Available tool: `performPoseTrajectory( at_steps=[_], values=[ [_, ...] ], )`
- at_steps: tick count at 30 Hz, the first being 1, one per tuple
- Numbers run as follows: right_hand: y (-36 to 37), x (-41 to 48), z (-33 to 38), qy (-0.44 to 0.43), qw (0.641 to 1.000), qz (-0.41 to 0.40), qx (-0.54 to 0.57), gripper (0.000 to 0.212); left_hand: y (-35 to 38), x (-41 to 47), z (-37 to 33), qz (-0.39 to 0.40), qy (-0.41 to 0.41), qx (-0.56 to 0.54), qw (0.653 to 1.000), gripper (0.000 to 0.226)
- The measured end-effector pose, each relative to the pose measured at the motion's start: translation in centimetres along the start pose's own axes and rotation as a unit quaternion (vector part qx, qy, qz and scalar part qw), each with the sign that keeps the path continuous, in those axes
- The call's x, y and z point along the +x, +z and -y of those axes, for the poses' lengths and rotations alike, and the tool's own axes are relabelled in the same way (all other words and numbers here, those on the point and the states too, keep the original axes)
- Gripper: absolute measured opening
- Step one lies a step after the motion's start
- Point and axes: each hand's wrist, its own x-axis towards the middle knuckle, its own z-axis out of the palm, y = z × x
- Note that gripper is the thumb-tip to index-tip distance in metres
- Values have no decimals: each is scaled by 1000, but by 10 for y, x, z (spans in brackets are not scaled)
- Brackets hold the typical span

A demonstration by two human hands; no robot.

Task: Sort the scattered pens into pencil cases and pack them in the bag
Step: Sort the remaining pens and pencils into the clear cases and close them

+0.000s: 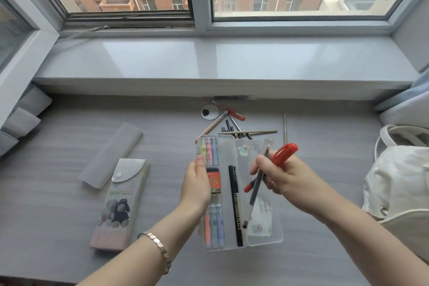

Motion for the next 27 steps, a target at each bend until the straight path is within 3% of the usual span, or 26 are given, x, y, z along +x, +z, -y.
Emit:
performPoseTrajectory(
  at_steps=[7, 14, 15, 18, 20, 27],
  values=[
    [25, -2, -11, -38, 995, -38, -89, 34, 2, -13, 1, 5, 8, -9, 1000, 41],
    [42, -5, -24, -4, 978, 19, -209, 17, 5, -17, 2, -10, 0, -16, 1000, 45],
    [40, -5, -23, -7, 977, 6, -213, 19, 5, -17, 2, -13, -3, -17, 1000, 45],
    [33, -2, -23, -37, 980, -74, -181, 62, 4, -16, 1, -15, -4, -11, 1000, 45],
    [30, 1, -23, -54, 982, -104, -147, 78, 4, -15, 0, -9, -7, -12, 1000, 43],
    [49, 9, -31, -122, 964, -58, -230, 64, 8, -22, 0, 1, 6, -26, 1000, 36]
  ],
)
